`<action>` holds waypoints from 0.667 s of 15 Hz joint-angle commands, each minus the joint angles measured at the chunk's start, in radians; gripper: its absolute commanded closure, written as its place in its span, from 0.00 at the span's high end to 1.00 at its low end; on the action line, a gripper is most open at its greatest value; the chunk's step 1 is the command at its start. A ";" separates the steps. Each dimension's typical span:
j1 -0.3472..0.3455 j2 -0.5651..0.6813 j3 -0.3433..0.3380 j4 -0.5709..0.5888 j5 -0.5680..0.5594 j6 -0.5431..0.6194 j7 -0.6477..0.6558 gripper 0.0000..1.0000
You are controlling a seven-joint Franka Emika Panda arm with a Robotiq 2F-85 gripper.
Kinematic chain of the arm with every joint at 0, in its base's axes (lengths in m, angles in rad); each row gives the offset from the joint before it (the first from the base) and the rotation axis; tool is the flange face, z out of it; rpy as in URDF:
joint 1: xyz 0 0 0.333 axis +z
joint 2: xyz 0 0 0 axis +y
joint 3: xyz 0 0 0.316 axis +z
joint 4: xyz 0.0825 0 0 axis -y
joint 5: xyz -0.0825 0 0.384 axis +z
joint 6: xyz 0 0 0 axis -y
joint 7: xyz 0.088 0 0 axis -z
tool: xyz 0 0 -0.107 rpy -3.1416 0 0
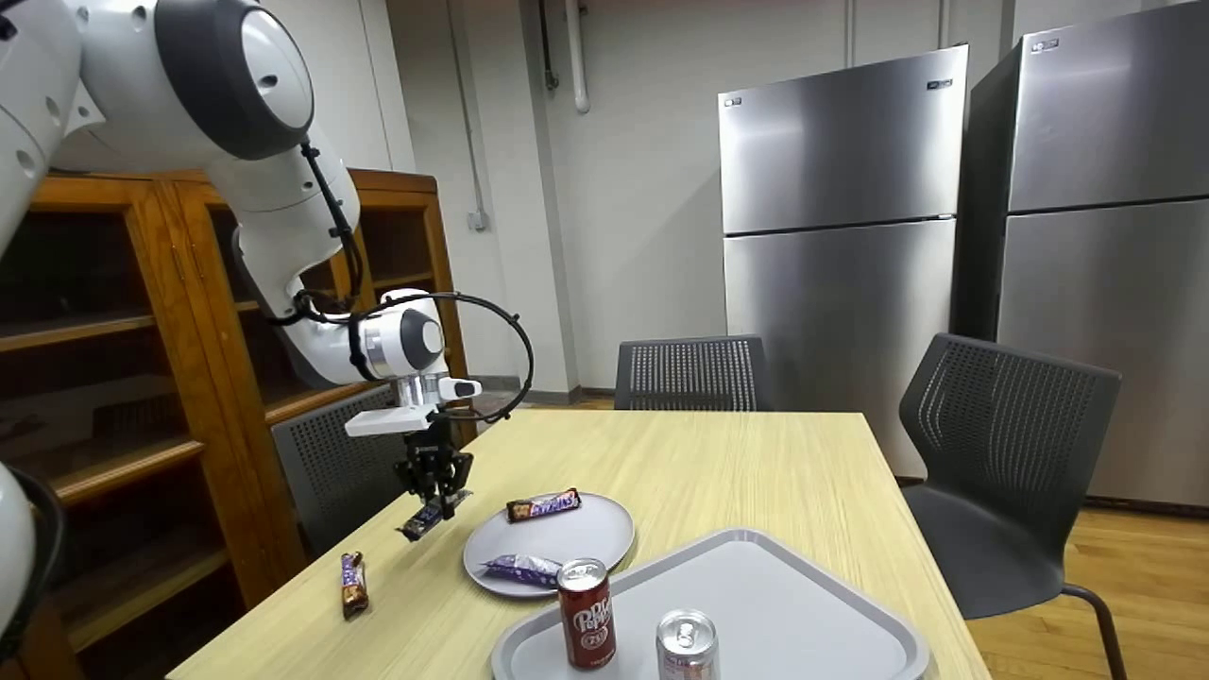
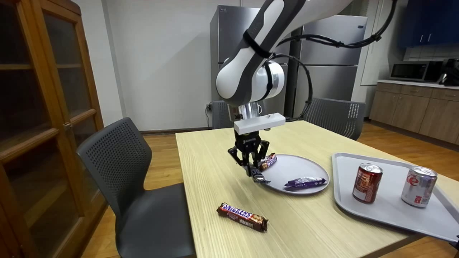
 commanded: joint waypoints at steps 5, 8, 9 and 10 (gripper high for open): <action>0.045 0.048 0.014 0.036 -0.014 -0.008 0.002 0.06; 0.051 0.060 0.014 0.039 -0.015 0.002 -0.001 0.06; 0.055 0.061 0.013 0.039 -0.019 0.009 0.000 0.06; 0.055 0.063 0.014 0.040 -0.018 0.010 -0.001 0.06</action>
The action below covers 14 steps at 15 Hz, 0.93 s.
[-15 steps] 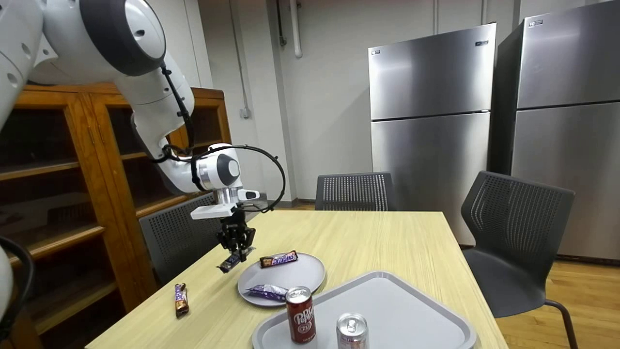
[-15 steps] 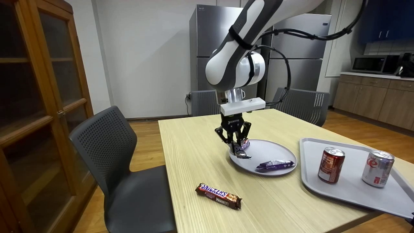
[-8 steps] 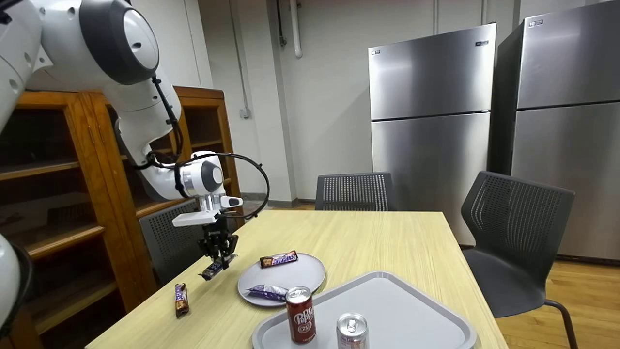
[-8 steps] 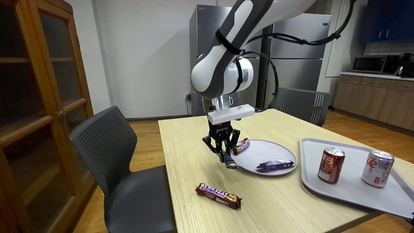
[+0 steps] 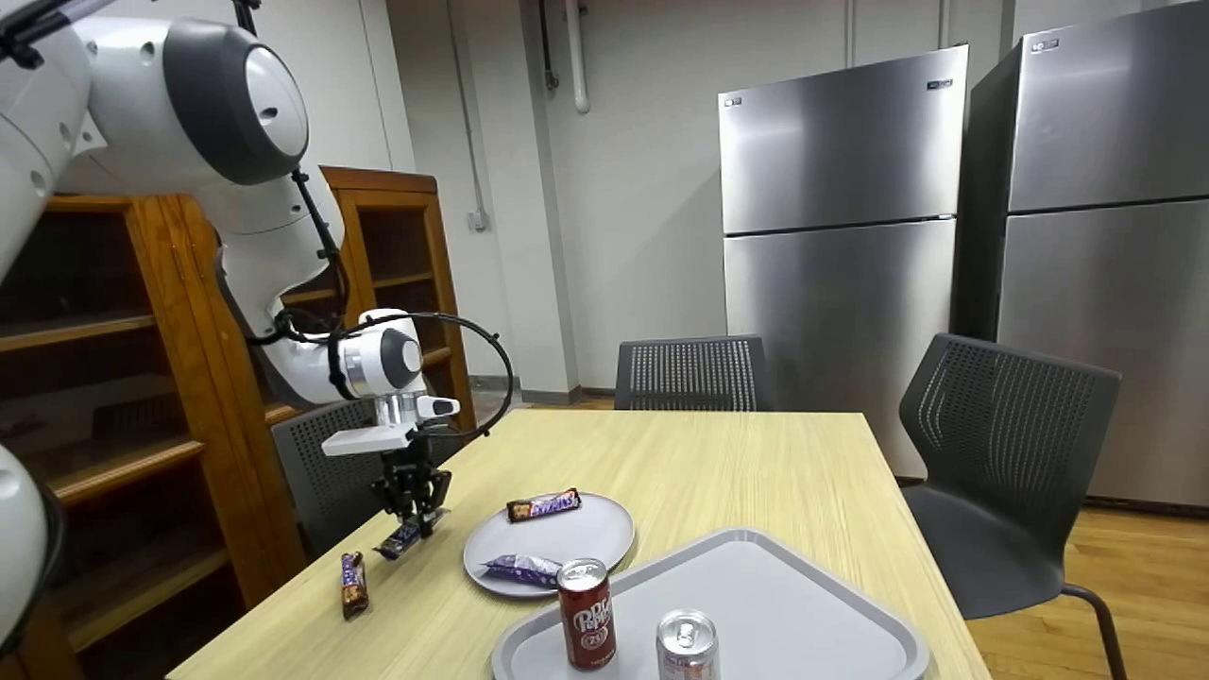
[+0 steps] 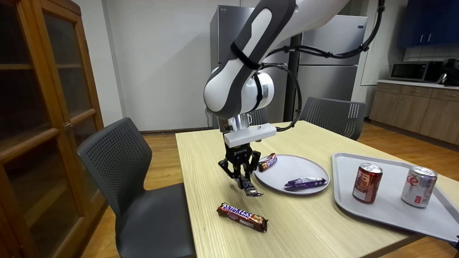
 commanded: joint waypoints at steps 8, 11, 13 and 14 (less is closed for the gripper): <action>0.002 -0.015 0.006 0.010 -0.015 0.012 -0.007 0.88; -0.001 -0.050 -0.004 -0.007 -0.019 -0.006 -0.001 1.00; -0.005 -0.074 -0.009 -0.020 -0.023 -0.004 -0.006 1.00; -0.005 -0.083 -0.016 -0.025 -0.032 -0.003 -0.008 1.00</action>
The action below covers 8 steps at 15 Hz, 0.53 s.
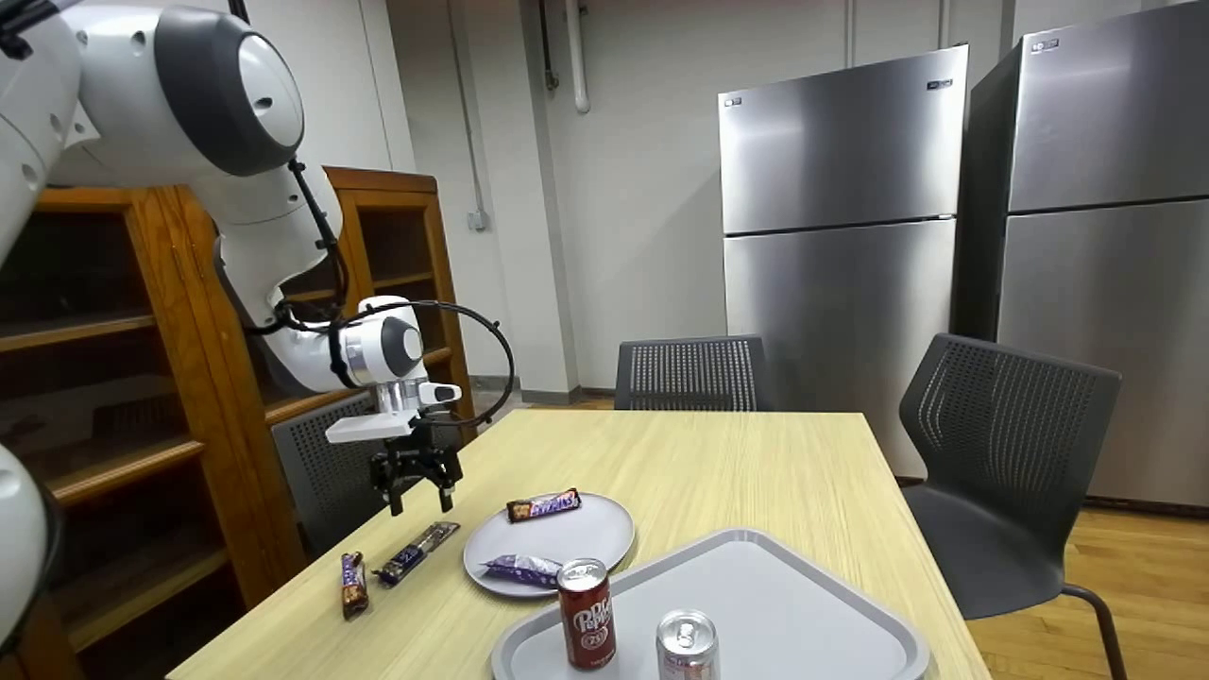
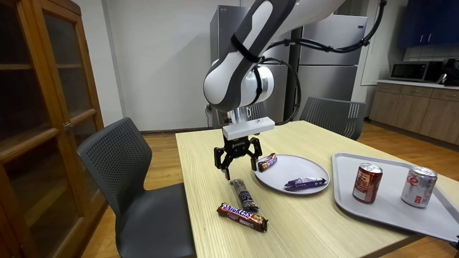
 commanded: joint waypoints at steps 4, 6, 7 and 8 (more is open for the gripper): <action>-0.020 -0.101 -0.016 -0.069 -0.070 -0.010 -0.046 1.00; -0.032 -0.117 -0.016 -0.085 -0.103 -0.013 -0.099 1.00; -0.037 -0.123 -0.019 -0.093 -0.119 -0.009 -0.115 1.00; -0.047 -0.128 -0.017 -0.098 -0.126 -0.011 -0.137 1.00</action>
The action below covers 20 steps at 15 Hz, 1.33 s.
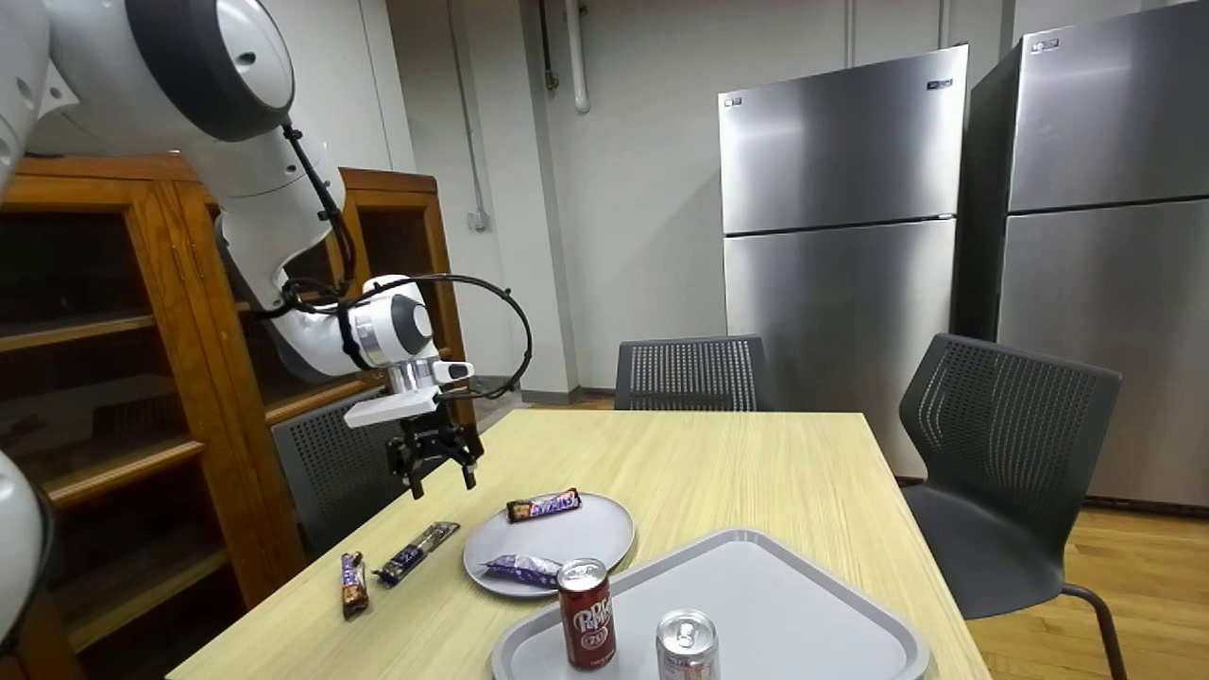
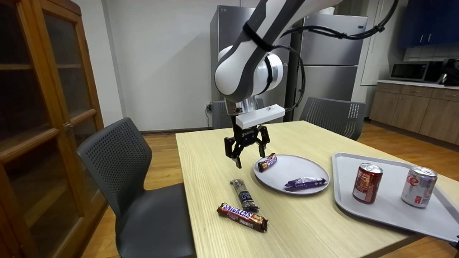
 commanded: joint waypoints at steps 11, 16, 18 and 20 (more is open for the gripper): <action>-0.176 -0.065 0.009 -0.044 -0.026 -0.004 -0.272 1.00; -0.216 -0.039 -0.008 -0.007 -0.017 -0.007 -0.266 1.00; -0.212 -0.042 -0.009 -0.024 -0.027 -0.001 -0.258 1.00; -0.220 -0.040 -0.013 -0.020 -0.026 -0.001 -0.258 1.00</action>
